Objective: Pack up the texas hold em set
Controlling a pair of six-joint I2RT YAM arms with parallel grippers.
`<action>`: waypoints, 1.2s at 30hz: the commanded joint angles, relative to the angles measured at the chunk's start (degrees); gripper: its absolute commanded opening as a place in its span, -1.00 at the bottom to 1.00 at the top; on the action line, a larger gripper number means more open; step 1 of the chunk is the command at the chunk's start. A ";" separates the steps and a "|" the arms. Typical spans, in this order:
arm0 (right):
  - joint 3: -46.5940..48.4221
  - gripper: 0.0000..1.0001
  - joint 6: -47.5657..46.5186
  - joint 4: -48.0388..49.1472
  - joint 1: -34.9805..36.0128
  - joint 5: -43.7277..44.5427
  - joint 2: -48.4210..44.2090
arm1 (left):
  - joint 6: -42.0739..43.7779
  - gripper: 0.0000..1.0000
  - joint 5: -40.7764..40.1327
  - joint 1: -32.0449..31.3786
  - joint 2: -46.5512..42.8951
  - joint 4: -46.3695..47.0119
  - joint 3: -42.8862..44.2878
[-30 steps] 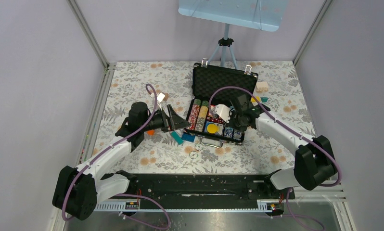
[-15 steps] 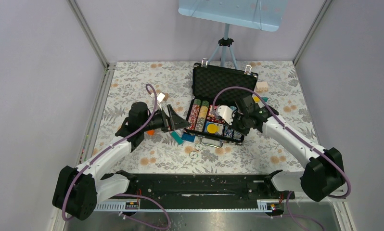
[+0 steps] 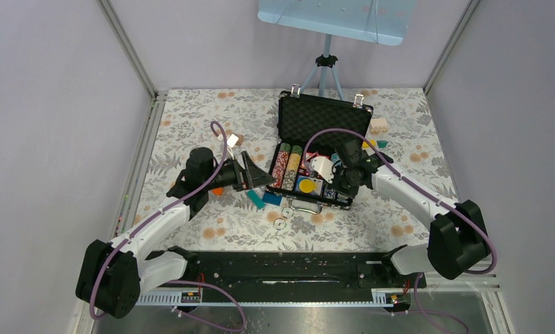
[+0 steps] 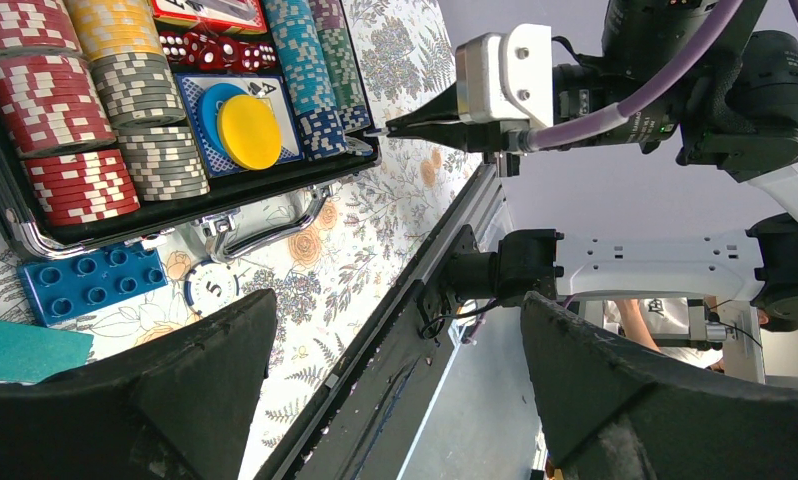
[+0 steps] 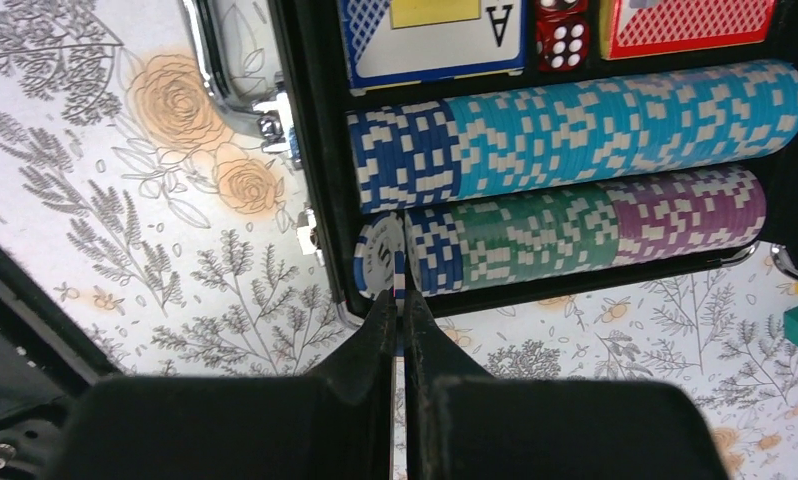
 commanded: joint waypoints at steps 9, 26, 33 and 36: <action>-2.77 -1.00 -2.66 6.96 -0.23 3.06 2.08 | 0.90 0.82 0.22 0.26 -0.21 1.48 2.28; -4.68 -0.32 -0.96 9.22 -0.23 0.92 -3.02 | 0.74 0.82 0.53 0.27 0.19 1.79 2.38; -3.64 -0.32 2.31 10.25 -0.19 0.23 -9.54 | 0.77 0.82 0.46 0.26 0.52 1.76 2.70; -4.20 -0.32 6.32 13.53 -0.23 0.80 -12.38 | 0.92 0.82 0.02 0.26 0.67 1.39 2.68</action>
